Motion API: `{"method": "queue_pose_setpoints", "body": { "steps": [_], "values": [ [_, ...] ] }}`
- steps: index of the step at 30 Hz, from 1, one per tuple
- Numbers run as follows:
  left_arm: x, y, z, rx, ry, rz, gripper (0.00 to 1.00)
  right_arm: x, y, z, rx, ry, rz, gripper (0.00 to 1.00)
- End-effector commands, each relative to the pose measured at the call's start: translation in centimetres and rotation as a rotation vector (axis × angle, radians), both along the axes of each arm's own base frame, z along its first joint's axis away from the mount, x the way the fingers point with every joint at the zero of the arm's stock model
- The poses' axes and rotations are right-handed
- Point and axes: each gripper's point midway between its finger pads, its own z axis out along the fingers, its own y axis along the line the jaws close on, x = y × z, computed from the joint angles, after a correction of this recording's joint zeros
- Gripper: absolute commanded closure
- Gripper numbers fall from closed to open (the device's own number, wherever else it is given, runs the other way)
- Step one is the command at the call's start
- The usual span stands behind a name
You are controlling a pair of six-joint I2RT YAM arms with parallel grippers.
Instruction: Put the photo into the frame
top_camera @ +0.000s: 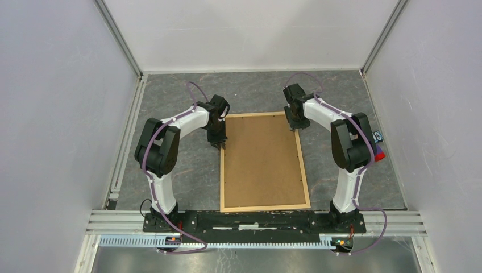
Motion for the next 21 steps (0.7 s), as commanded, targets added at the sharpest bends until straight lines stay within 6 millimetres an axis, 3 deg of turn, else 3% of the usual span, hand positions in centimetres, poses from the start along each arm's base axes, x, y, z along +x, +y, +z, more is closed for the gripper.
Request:
{"method": "queue_pose_setpoints", "body": {
  "steps": [1, 21],
  "values": [
    [0.0, 0.1, 0.3, 0.019, -0.009, 0.008, 0.98, 0.7, 0.1, 0.8, 0.002, -0.017, -0.002, 0.55],
    [0.0, 0.2, 0.3, 0.025, -0.014, 0.006, 0.98, 1.0, 0.2, 2.0, 0.016, -0.048, -0.004, 0.55]
  ]
}}
